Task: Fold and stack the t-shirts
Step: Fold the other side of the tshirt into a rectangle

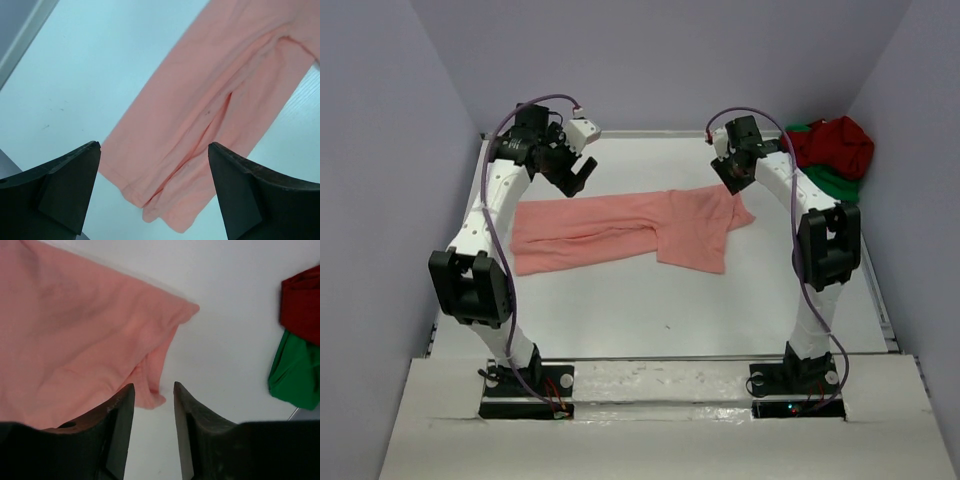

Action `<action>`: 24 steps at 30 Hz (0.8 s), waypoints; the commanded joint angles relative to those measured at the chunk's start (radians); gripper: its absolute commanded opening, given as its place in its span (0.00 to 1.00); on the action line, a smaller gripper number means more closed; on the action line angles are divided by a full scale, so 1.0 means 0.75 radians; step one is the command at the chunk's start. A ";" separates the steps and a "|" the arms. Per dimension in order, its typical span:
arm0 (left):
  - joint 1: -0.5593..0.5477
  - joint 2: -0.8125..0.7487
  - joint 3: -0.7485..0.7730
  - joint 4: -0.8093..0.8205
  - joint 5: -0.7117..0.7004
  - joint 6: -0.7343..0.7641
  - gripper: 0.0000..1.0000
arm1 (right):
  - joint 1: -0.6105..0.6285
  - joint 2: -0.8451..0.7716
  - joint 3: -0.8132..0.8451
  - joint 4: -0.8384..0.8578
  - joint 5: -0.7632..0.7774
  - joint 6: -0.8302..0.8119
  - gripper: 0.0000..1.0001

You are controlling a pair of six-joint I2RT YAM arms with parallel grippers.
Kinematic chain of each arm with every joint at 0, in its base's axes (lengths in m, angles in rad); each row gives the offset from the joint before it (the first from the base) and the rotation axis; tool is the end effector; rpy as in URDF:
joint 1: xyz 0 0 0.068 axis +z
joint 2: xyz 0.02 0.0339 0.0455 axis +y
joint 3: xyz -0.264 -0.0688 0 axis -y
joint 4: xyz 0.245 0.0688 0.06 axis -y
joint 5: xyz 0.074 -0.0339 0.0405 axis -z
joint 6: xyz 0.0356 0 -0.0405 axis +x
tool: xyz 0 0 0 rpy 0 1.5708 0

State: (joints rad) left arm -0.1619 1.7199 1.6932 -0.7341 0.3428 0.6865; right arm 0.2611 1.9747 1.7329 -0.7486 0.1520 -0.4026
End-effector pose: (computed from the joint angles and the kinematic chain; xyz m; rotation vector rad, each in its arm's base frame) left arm 0.3767 -0.0736 0.3539 1.0900 2.0035 -0.1274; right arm 0.4225 0.1073 0.2645 -0.7797 2.4416 -0.2487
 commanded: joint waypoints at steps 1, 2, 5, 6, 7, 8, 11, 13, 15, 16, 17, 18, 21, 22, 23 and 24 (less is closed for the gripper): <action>0.001 -0.096 -0.026 0.001 0.095 -0.103 0.99 | -0.043 0.114 0.164 0.045 -0.051 0.021 0.41; -0.001 -0.107 -0.042 0.009 0.067 -0.130 0.99 | -0.043 0.140 0.179 0.043 -0.055 0.021 0.36; -0.001 -0.133 -0.114 0.028 0.044 -0.150 0.99 | -0.058 0.222 0.217 0.043 -0.082 0.032 0.31; -0.001 -0.141 -0.134 0.034 0.042 -0.152 0.99 | -0.058 0.239 0.226 0.041 -0.086 0.034 0.28; -0.001 -0.150 -0.159 0.044 0.040 -0.160 0.99 | -0.070 0.251 0.230 0.041 -0.092 0.036 0.27; -0.001 -0.162 -0.169 0.048 0.042 -0.175 0.99 | -0.070 0.275 0.236 0.039 -0.092 0.040 0.26; -0.001 -0.176 -0.196 0.054 0.034 -0.187 0.99 | -0.084 0.298 0.228 0.035 -0.102 0.046 0.22; -0.001 -0.178 -0.204 0.052 0.032 -0.195 0.99 | -0.084 0.296 0.209 0.035 -0.111 0.046 0.22; -0.001 -0.184 -0.212 0.054 0.032 -0.201 0.99 | -0.084 0.294 0.197 0.035 -0.115 0.042 0.22; -0.001 -0.182 -0.216 0.060 0.032 -0.210 0.99 | -0.084 0.292 0.187 0.035 -0.125 0.042 0.22; -0.001 -0.182 -0.218 0.065 0.032 -0.212 0.99 | -0.096 0.292 0.183 0.035 -0.131 0.042 0.22; -0.001 -0.182 -0.220 0.067 0.032 -0.214 0.99 | -0.097 0.292 0.185 0.035 -0.131 0.042 0.22; 0.001 -0.174 -0.218 0.069 0.030 -0.222 0.99 | -0.097 0.298 0.185 0.035 -0.141 0.044 0.25; -0.001 -0.174 -0.216 0.069 0.028 -0.222 0.99 | -0.097 0.302 0.185 0.035 -0.147 0.044 0.27; -0.001 -0.170 -0.216 0.071 0.028 -0.226 0.99 | -0.097 0.304 0.185 0.033 -0.149 0.044 0.31; -0.001 -0.170 -0.218 0.071 0.026 -0.226 0.99 | -0.097 0.306 0.183 0.033 -0.150 0.044 0.32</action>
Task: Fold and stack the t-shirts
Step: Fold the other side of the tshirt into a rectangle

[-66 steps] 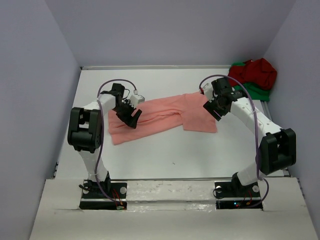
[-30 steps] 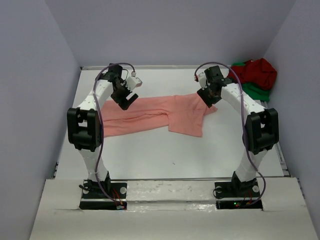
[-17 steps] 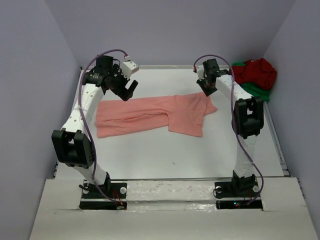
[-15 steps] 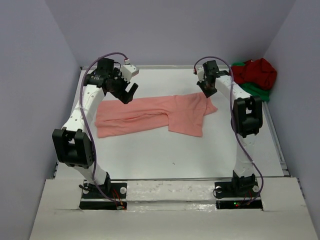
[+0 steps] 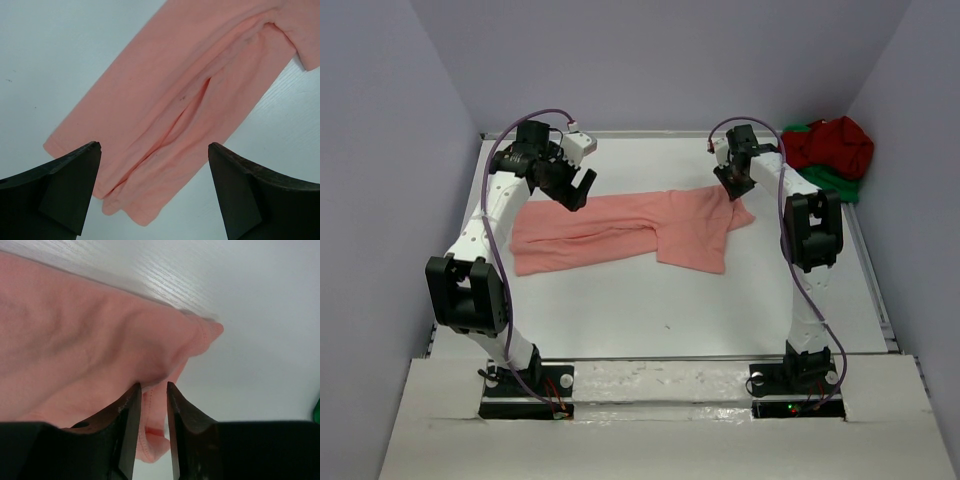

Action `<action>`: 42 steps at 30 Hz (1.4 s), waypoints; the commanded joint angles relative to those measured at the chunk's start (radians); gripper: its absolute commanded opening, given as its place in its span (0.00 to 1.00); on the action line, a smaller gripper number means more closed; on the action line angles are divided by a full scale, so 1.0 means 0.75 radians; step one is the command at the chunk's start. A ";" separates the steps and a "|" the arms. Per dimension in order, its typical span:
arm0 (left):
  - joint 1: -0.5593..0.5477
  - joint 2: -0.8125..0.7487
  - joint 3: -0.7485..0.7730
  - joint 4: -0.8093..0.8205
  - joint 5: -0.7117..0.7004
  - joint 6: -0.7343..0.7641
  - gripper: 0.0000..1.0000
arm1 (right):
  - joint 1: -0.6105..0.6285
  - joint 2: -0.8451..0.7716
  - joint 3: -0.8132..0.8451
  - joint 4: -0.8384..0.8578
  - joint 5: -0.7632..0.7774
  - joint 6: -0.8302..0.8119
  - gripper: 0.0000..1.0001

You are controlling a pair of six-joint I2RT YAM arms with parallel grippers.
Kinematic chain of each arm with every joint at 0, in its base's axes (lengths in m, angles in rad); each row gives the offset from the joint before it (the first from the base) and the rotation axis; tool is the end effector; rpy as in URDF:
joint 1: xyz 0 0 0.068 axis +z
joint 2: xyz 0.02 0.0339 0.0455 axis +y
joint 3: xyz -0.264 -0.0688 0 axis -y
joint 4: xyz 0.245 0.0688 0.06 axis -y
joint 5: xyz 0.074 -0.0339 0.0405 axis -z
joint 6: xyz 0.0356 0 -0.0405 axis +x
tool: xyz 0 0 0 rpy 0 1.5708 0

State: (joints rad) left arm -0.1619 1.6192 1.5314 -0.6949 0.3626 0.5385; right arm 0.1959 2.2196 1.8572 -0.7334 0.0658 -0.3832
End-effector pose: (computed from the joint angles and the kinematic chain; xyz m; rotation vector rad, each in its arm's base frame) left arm 0.3514 -0.0702 0.3398 0.9518 2.0960 -0.2347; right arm 0.4712 0.0911 0.1957 -0.7422 2.5658 -0.1480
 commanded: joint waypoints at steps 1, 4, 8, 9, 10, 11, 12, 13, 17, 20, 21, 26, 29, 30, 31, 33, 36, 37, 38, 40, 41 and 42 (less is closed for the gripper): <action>-0.003 -0.036 -0.003 0.018 -0.003 -0.029 0.99 | -0.010 -0.018 0.019 0.012 -0.039 0.016 0.34; -0.003 -0.032 -0.005 0.022 -0.001 -0.033 0.99 | -0.010 -0.010 0.023 0.012 -0.039 0.018 0.43; -0.003 -0.030 -0.011 0.029 -0.003 -0.043 0.99 | -0.010 -0.014 0.037 0.008 -0.059 0.030 0.47; -0.003 -0.032 -0.013 0.031 -0.003 -0.043 0.99 | -0.010 -0.018 0.039 0.006 -0.063 0.030 0.47; -0.005 -0.028 -0.017 0.035 -0.003 -0.045 0.99 | -0.010 -0.018 0.043 0.002 -0.067 0.034 0.47; -0.003 -0.028 -0.017 0.037 -0.005 -0.049 0.99 | -0.010 -0.020 0.046 0.000 -0.069 0.034 0.47; -0.005 -0.028 -0.019 0.037 -0.005 -0.049 0.99 | -0.010 -0.018 0.046 -0.002 -0.077 0.032 0.47; -0.005 -0.028 -0.021 0.037 -0.007 -0.049 0.99 | -0.010 -0.016 0.050 -0.006 -0.078 0.032 0.47; -0.009 -0.026 -0.033 0.045 -0.013 -0.053 0.99 | -0.010 0.002 0.046 -0.010 -0.075 0.036 0.47; -0.009 -0.028 -0.044 0.051 -0.023 -0.057 0.99 | -0.010 0.025 0.048 -0.012 -0.122 0.041 0.46; -0.009 -0.030 -0.048 0.053 -0.023 -0.057 0.99 | -0.010 0.031 0.050 -0.014 -0.131 0.041 0.42; -0.011 -0.040 -0.064 0.057 -0.025 -0.057 0.99 | -0.010 0.078 0.066 -0.026 -0.145 0.045 0.27; -0.011 -0.042 -0.068 0.059 -0.029 -0.057 0.99 | -0.010 0.090 0.086 -0.035 -0.145 0.045 0.13; -0.011 -0.040 -0.070 0.061 -0.029 -0.057 0.99 | -0.010 0.092 0.093 -0.039 -0.141 0.045 0.09; -0.011 -0.038 -0.070 0.061 -0.027 -0.061 0.99 | -0.010 0.090 0.099 -0.041 -0.137 0.045 0.01; -0.015 -0.032 -0.072 0.065 -0.027 -0.061 0.99 | -0.010 0.086 0.105 -0.045 -0.129 0.043 0.00; -0.019 -0.030 -0.074 0.065 -0.031 -0.063 0.99 | -0.010 0.062 0.107 -0.047 -0.106 0.036 0.00; -0.023 -0.028 -0.072 0.065 -0.031 -0.063 0.99 | -0.010 0.055 0.109 -0.049 -0.102 0.034 0.00; -0.027 -0.030 -0.072 0.063 -0.033 -0.063 0.99 | -0.010 0.049 0.111 -0.053 -0.100 0.032 0.00; -0.032 -0.030 -0.074 0.063 -0.033 -0.063 0.99 | -0.010 0.025 0.117 -0.073 -0.100 0.028 0.00; -0.038 -0.032 -0.082 0.063 -0.042 -0.063 0.99 | -0.010 0.017 0.121 -0.080 -0.102 0.024 0.00; -0.044 -0.032 -0.089 0.069 -0.054 -0.061 0.99 | -0.010 0.008 0.121 -0.086 -0.102 0.022 0.00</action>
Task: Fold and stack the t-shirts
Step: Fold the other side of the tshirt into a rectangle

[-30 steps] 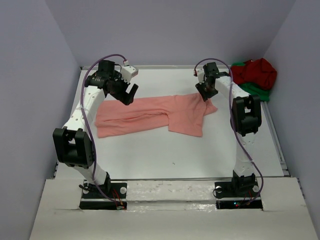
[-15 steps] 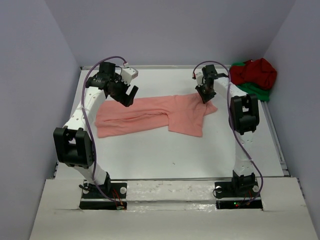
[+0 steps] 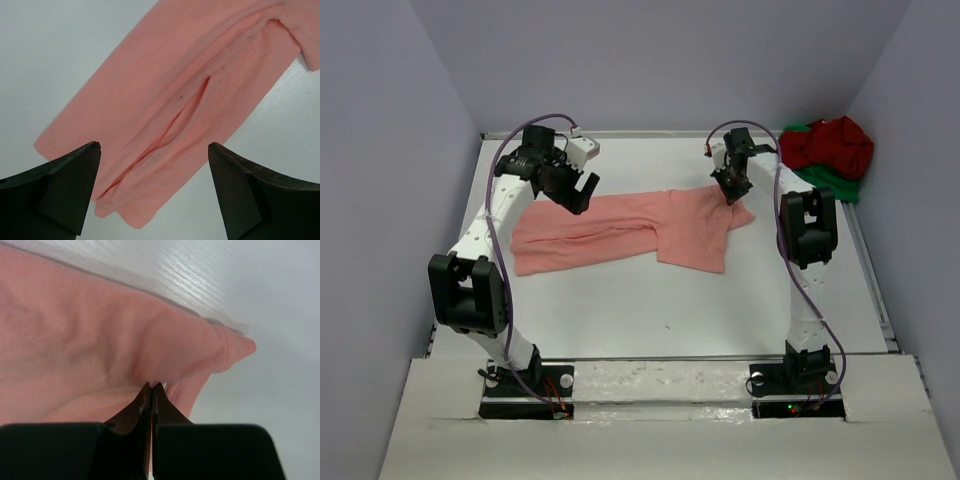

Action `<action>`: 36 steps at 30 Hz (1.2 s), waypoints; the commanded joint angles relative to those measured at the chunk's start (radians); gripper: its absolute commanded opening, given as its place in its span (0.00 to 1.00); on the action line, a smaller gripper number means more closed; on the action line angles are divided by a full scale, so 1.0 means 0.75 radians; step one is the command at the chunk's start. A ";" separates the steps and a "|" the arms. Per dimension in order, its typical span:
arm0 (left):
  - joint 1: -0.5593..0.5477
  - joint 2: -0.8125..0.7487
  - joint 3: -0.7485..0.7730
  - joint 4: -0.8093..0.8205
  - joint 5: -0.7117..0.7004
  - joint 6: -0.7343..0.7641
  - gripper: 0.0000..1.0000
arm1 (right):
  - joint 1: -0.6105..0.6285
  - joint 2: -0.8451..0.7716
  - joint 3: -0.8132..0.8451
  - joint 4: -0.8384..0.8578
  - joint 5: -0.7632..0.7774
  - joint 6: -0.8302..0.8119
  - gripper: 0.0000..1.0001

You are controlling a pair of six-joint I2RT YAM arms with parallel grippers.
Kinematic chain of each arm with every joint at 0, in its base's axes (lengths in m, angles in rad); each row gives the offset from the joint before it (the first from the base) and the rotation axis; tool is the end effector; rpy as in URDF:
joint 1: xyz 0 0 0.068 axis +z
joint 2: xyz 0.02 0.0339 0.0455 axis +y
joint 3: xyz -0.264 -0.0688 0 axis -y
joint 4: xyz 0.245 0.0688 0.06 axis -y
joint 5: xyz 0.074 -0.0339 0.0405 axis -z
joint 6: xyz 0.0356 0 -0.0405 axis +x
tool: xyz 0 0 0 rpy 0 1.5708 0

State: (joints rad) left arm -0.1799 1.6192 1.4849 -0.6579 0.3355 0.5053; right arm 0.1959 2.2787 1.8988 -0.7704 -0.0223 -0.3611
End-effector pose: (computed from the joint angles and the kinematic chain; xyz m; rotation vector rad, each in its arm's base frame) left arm 0.3513 -0.0758 0.3272 0.9287 2.1253 -0.2329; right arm 0.4767 0.0954 0.1789 -0.7542 2.6141 -0.0177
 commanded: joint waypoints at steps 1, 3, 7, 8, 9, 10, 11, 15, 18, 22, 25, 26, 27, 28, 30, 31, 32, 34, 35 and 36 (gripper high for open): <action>-0.026 -0.036 -0.037 0.026 -0.028 -0.019 0.99 | -0.010 -0.081 0.068 -0.046 0.013 -0.009 0.00; -0.036 -0.050 -0.090 0.059 -0.046 -0.023 0.99 | -0.010 -0.111 0.068 -0.059 0.011 -0.009 0.00; -0.053 -0.044 -0.212 0.114 -0.020 -0.007 0.99 | -0.010 -0.138 0.078 -0.083 -0.001 -0.014 0.00; -0.053 -0.014 -0.251 0.120 -0.018 0.001 0.99 | -0.010 -0.138 0.080 -0.092 -0.001 -0.012 0.00; -0.053 0.009 -0.266 0.122 -0.018 0.009 0.99 | -0.010 -0.138 0.080 -0.092 -0.001 -0.014 0.00; -0.053 0.027 -0.276 0.124 -0.022 0.022 0.99 | -0.010 -0.138 0.080 -0.098 -0.003 -0.014 0.00; -0.053 0.056 -0.296 0.151 -0.030 0.024 0.99 | -0.010 -0.136 0.084 -0.100 -0.003 -0.012 0.00; -0.053 0.105 -0.317 0.241 -0.075 0.028 0.99 | -0.010 -0.128 0.084 -0.102 0.001 -0.014 0.00; -0.053 0.189 -0.272 0.272 -0.106 0.026 0.99 | -0.010 -0.120 0.090 -0.106 0.003 -0.016 0.00; -0.055 0.301 -0.201 0.276 -0.142 0.001 0.99 | -0.010 -0.112 0.107 -0.118 0.001 -0.016 0.00; -0.067 0.365 -0.162 0.274 -0.149 -0.013 0.99 | -0.010 -0.105 0.115 -0.124 0.009 -0.018 0.00; -0.071 0.375 -0.156 0.272 -0.153 -0.015 0.99 | -0.010 -0.103 0.119 -0.128 0.011 -0.020 0.00; -0.081 0.393 -0.147 0.272 -0.151 -0.013 0.99 | -0.010 -0.099 0.121 -0.132 0.013 -0.020 0.00; -0.081 0.400 -0.143 0.268 -0.149 -0.013 0.99 | -0.010 -0.099 0.125 -0.133 0.013 -0.022 0.00; -0.089 0.414 -0.143 0.270 -0.145 -0.015 0.99 | -0.010 -0.097 0.129 -0.135 0.013 -0.024 0.00; -0.096 0.420 -0.141 0.253 -0.135 -0.009 0.94 | -0.010 -0.095 0.143 -0.147 0.013 -0.026 0.00; -0.098 0.428 -0.137 0.243 -0.126 -0.005 0.89 | -0.010 -0.095 0.150 -0.149 0.015 -0.026 0.00; -0.102 0.430 -0.137 0.231 -0.116 -0.001 0.80 | -0.010 -0.095 0.154 -0.153 0.020 -0.032 0.00; -0.102 0.424 -0.141 0.227 -0.112 0.003 0.77 | -0.010 -0.097 0.162 -0.157 0.020 -0.032 0.00; -0.102 0.422 -0.145 0.225 -0.110 0.005 0.66 | -0.010 -0.097 0.166 -0.157 0.018 -0.036 0.00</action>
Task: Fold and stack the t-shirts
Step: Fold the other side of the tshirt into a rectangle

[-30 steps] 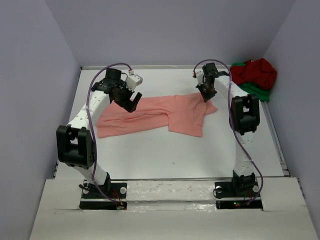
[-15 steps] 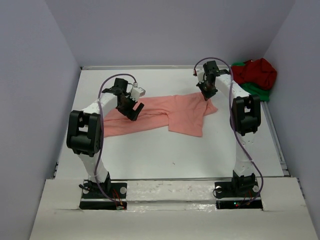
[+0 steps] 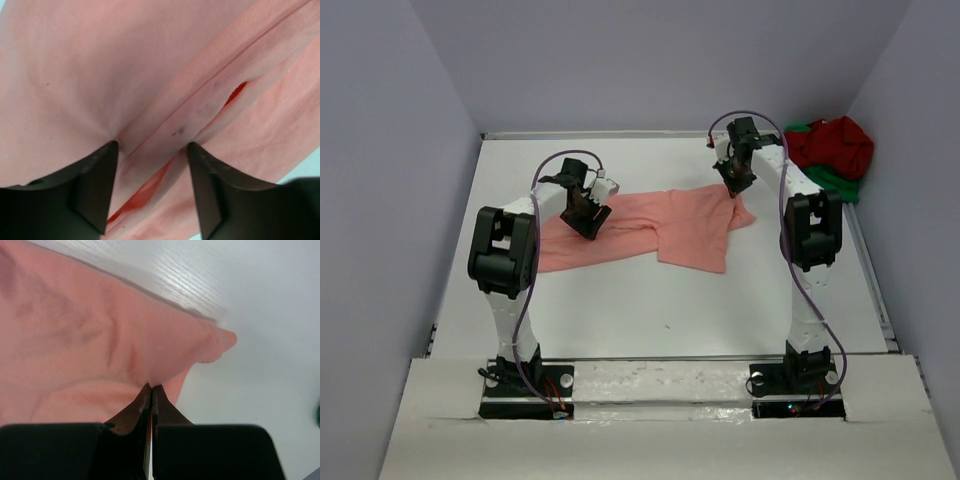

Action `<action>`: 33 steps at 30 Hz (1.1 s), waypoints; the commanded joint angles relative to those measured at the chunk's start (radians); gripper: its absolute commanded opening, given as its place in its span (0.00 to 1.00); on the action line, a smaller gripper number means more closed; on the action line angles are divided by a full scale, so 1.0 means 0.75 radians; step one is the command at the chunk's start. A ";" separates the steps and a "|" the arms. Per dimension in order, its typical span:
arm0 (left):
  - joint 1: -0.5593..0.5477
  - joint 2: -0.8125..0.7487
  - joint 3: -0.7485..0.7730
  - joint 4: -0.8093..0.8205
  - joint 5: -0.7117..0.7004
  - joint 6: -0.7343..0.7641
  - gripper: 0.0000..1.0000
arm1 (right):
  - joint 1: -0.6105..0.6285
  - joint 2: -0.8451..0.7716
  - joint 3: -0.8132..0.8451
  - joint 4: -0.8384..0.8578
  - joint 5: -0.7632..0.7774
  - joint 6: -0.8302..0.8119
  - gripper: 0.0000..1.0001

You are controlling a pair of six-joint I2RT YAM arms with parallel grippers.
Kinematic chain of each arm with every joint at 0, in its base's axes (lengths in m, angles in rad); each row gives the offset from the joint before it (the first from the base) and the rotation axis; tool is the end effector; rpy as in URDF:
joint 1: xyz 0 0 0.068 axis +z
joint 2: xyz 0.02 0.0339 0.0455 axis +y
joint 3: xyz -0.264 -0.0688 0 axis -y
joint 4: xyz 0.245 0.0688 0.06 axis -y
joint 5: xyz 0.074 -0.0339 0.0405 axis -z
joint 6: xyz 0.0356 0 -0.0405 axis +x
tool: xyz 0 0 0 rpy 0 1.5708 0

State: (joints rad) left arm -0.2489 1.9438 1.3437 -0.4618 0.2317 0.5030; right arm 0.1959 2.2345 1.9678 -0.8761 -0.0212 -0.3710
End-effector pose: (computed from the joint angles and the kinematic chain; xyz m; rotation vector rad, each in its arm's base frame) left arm 0.3907 -0.1077 0.1756 1.0282 2.3904 -0.2145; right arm 0.4709 0.0942 0.2151 -0.7648 2.6033 -0.0229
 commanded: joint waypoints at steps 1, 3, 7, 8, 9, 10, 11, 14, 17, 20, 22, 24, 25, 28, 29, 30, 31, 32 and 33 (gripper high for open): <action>-0.010 -0.013 0.041 -0.037 0.028 0.008 0.62 | -0.010 -0.034 0.084 -0.024 0.014 -0.023 0.00; -0.010 -0.007 0.039 -0.043 0.020 0.008 0.51 | -0.010 -0.030 0.098 -0.034 0.012 -0.021 0.00; -0.012 0.010 0.033 -0.057 0.002 0.002 0.49 | -0.010 -0.018 0.145 -0.047 -0.011 -0.011 0.00; -0.012 0.010 0.031 -0.061 0.000 0.002 0.49 | -0.010 -0.018 0.158 -0.057 -0.019 -0.006 0.00; -0.012 0.006 0.025 -0.061 -0.010 -0.004 0.50 | -0.010 -0.006 0.188 -0.063 -0.031 0.004 0.00; -0.012 0.002 0.023 -0.059 -0.012 -0.002 0.50 | -0.010 -0.001 0.209 -0.079 -0.037 0.006 0.00; -0.012 0.000 0.023 -0.063 -0.012 -0.002 0.50 | -0.010 0.009 0.227 -0.088 -0.043 0.012 0.00; -0.016 -0.006 0.020 -0.067 -0.014 -0.006 0.50 | -0.010 0.046 0.315 -0.112 -0.052 0.036 0.00; -0.026 -0.006 0.018 -0.069 -0.021 -0.008 0.51 | -0.010 0.091 0.401 -0.120 -0.056 0.077 0.00; -0.042 -0.004 0.012 -0.074 -0.037 -0.006 0.51 | -0.010 0.129 0.462 -0.123 -0.058 0.112 0.00; -0.051 -0.002 0.012 -0.076 -0.041 -0.006 0.52 | -0.010 0.152 0.479 -0.118 -0.056 0.131 0.00; -0.063 0.000 0.014 -0.076 -0.043 -0.010 0.52 | -0.010 0.168 0.495 -0.116 -0.056 0.135 0.00; -0.067 0.000 0.016 -0.078 -0.049 -0.010 0.52 | -0.010 0.174 0.499 -0.114 -0.041 0.135 0.00; -0.083 0.006 0.020 -0.082 -0.053 -0.014 0.52 | -0.010 0.189 0.506 -0.096 -0.001 0.147 0.00; -0.085 0.008 0.023 -0.080 -0.053 -0.014 0.52 | -0.010 0.191 0.508 -0.090 0.002 0.151 0.00; -0.089 0.010 0.023 -0.082 -0.053 -0.014 0.52 | -0.010 0.189 0.510 -0.086 0.002 0.155 0.00; -0.091 0.012 0.025 -0.084 -0.055 -0.014 0.52 | -0.010 0.187 0.512 -0.080 0.006 0.159 0.00; -0.098 0.014 0.027 -0.086 -0.057 -0.016 0.52 | -0.010 0.185 0.514 -0.061 0.020 0.165 0.00; -0.100 0.014 0.027 -0.086 -0.059 -0.016 0.52 | -0.010 0.185 0.514 -0.053 0.022 0.169 0.00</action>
State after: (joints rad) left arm -0.3035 1.9476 1.3441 -0.4767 0.1818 0.5034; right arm 0.1959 2.3917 2.2974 -0.9596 -0.0326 -0.2718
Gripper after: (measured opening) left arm 0.513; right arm 0.019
